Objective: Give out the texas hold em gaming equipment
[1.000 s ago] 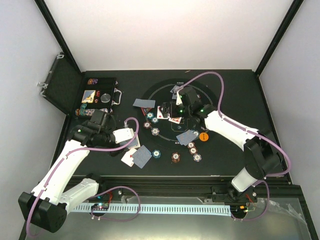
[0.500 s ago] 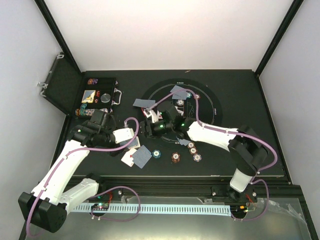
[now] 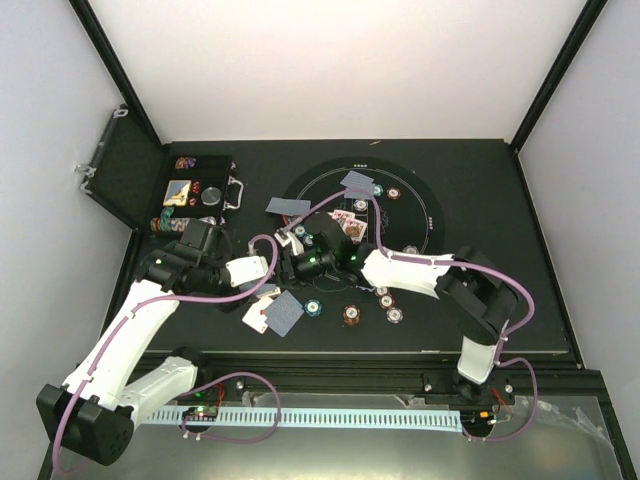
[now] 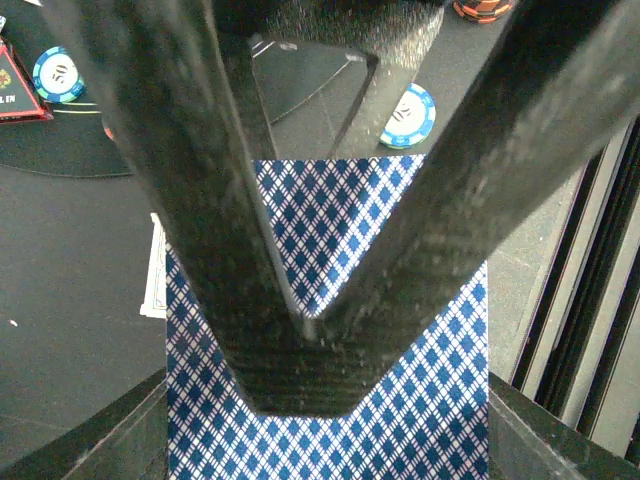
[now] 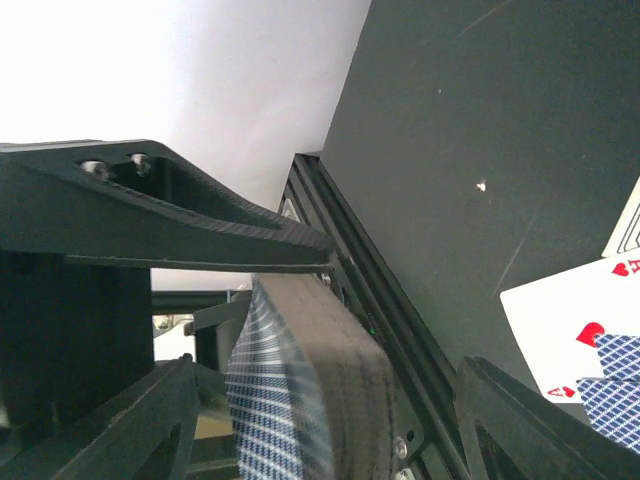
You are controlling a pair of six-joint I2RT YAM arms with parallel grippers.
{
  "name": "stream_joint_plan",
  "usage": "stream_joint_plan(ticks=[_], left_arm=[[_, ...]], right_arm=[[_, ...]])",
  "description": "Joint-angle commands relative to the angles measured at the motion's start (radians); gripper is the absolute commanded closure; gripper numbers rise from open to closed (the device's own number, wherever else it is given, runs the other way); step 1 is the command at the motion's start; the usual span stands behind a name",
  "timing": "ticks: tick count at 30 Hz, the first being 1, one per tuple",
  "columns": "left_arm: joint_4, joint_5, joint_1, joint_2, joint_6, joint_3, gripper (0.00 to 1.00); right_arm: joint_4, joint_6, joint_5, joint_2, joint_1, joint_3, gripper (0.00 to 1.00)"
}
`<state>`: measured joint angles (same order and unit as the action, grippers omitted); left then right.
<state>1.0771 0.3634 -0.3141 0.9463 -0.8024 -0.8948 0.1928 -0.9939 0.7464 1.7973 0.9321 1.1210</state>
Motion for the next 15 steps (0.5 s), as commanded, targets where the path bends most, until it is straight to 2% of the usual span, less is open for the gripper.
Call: stream_joint_plan(ticks=[1,9,15], left_arm=[[0.003,0.025,0.003,-0.016,0.009,-0.043,0.97],[0.007,0.023,0.003,-0.016,0.007,-0.049,0.97],[0.007,0.022,0.003,-0.015,0.005,-0.048,0.97]], right_arm=[[0.072,-0.05,0.035,0.044,0.016,0.008,0.28],[0.125,-0.109,0.041,0.098,0.011,0.009,0.36],[0.155,-0.129,0.038,0.081,-0.03,-0.053,0.41]])
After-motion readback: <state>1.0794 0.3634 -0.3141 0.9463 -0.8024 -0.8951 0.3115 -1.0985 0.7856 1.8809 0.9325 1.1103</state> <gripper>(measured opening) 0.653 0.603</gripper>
